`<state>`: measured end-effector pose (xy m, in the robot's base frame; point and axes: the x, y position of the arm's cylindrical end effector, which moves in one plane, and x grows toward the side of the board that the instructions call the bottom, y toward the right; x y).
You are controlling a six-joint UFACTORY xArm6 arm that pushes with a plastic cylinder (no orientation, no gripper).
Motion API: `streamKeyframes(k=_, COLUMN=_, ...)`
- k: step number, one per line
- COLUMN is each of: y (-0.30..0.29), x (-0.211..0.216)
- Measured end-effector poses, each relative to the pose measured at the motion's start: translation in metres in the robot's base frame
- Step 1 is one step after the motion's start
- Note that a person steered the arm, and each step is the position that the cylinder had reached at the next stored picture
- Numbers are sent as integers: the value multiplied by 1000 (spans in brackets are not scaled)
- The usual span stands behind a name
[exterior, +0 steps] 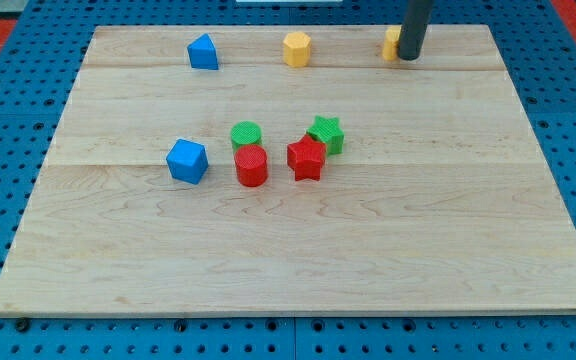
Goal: Adjust the yellow heart in a horizontal line with the hexagon
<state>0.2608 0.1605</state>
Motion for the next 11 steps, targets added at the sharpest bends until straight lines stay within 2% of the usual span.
streamKeyframes(k=1, y=66, x=-38)
streamKeyframes(k=2, y=19, x=-67)
streamKeyframes(k=3, y=-34, x=-35)
streamKeyframes(k=4, y=-29, x=-42)
streamKeyframes(k=5, y=56, x=-25)
streamKeyframes(k=6, y=25, x=41)
streamKeyframes(k=7, y=-13, x=28)
streamKeyframes(k=8, y=-7, x=-10)
streamKeyframes(k=9, y=-5, x=-10)
streamKeyframes(k=10, y=-1, x=30)
streamKeyframes(k=11, y=-5, x=111)
